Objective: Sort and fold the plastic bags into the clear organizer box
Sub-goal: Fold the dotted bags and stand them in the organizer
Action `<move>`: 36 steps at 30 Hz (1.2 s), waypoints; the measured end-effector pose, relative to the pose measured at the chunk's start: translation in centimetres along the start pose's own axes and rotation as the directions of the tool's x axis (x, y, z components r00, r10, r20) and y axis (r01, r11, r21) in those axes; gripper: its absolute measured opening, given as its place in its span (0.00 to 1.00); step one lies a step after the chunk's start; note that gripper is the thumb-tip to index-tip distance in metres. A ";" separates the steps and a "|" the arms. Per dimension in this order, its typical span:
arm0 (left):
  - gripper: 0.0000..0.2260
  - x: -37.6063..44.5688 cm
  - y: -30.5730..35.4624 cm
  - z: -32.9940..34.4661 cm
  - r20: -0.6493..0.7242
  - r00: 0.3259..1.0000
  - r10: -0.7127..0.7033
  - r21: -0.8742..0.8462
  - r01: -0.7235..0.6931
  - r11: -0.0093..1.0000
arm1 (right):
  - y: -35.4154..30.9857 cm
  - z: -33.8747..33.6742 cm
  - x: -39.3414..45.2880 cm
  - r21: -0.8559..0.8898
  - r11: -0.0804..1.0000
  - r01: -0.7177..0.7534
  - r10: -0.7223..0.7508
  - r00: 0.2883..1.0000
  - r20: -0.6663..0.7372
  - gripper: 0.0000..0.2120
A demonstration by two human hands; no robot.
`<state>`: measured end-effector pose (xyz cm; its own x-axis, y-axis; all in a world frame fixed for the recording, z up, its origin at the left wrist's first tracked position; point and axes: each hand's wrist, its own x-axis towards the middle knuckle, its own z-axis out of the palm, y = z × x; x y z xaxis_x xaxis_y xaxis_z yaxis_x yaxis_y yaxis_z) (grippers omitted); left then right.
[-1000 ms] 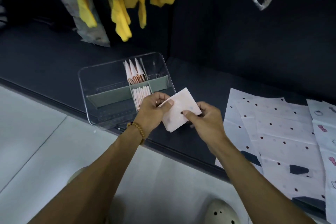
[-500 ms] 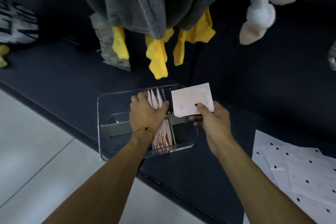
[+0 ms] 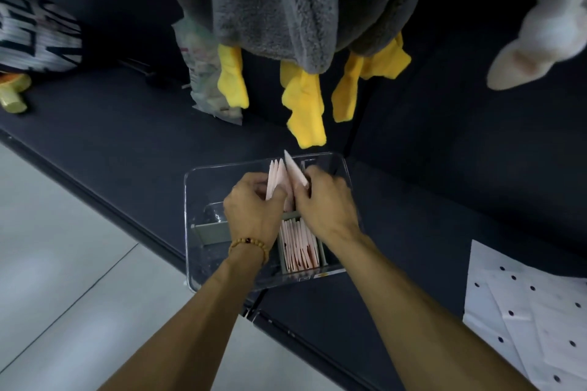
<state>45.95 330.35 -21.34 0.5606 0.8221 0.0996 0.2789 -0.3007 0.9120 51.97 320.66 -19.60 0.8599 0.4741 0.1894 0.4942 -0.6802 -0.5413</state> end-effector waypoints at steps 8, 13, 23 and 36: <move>0.06 0.2 -0.3 -0.4 0.133 0.990 0.050 0.005 -0.051 0.999 | 0.6 0.8 -0.3 0.032 0.999 -0.021 0.021 1.000 -0.016 0.05; 0.05 -0.2 0.2 -0.9 0.096 0.995 -0.041 -0.048 0.046 0.998 | 1.0 -0.1 -0.8 0.208 0.974 -0.088 0.100 0.994 -0.047 0.07; 0.06 -12.0 2.9 0.1 0.360 0.915 -0.182 -0.443 0.340 0.829 | 9.4 -9.3 -10.9 0.455 0.765 -0.456 0.563 0.817 -0.126 0.08; 0.15 -30.9 4.6 11.2 0.847 0.494 0.194 -0.064 -0.267 0.962 | 25.4 -18.4 -34.5 -0.147 0.619 -0.771 0.746 0.636 -0.197 0.19</move>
<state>38.66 298.17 -24.66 0.9919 -0.0614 -0.1113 0.0688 -0.4774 0.8760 37.21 276.76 -24.76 0.9409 -0.3162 -0.1215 -0.3386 -0.8688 -0.3612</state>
